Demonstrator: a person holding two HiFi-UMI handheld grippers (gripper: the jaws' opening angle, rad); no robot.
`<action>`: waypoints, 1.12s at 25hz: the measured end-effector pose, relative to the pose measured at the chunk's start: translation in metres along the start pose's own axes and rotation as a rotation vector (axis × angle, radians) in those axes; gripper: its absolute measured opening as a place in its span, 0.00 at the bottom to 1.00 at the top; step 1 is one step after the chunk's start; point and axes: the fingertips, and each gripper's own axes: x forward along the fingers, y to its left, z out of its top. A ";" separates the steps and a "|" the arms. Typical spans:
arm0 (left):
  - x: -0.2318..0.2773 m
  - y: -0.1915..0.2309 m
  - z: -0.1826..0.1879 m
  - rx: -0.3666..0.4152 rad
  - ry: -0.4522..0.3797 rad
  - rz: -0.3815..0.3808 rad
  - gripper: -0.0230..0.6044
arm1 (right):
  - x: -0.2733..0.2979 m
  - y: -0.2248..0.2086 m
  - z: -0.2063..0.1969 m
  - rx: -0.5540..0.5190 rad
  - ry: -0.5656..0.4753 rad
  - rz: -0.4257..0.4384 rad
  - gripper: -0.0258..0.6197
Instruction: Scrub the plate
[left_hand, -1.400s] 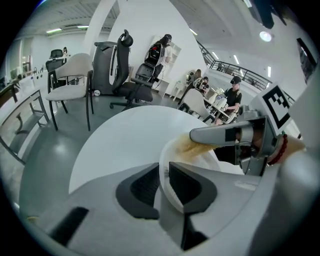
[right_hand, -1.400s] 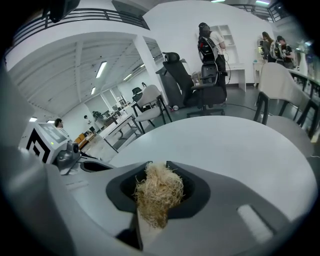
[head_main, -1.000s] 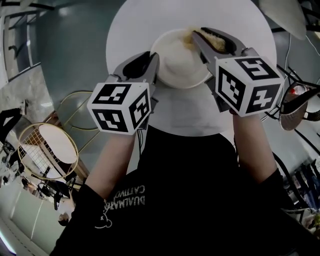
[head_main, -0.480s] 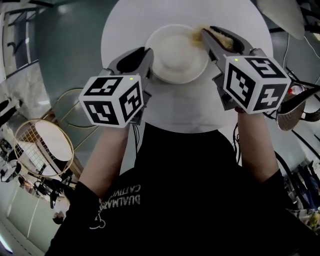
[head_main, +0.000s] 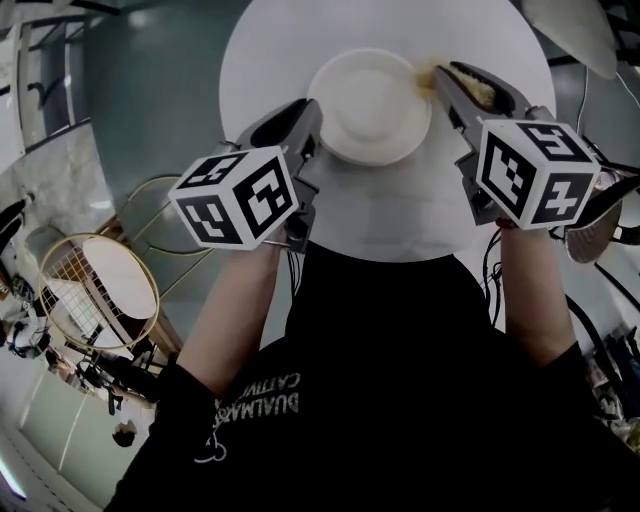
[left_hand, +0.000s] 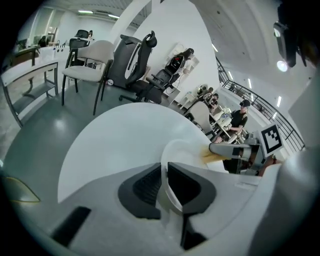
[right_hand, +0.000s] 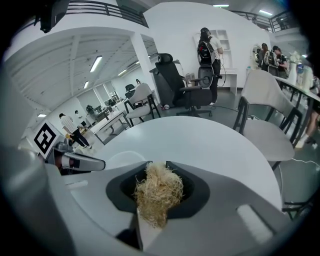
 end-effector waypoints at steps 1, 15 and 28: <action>0.000 -0.002 0.000 0.002 -0.001 0.008 0.11 | -0.004 -0.003 0.001 0.000 -0.001 -0.010 0.18; -0.005 -0.005 -0.005 -0.005 -0.036 0.063 0.11 | 0.022 0.113 0.008 -0.073 -0.008 0.312 0.18; -0.004 0.002 -0.007 -0.094 -0.004 0.034 0.09 | 0.045 0.139 -0.008 -0.241 0.116 0.366 0.18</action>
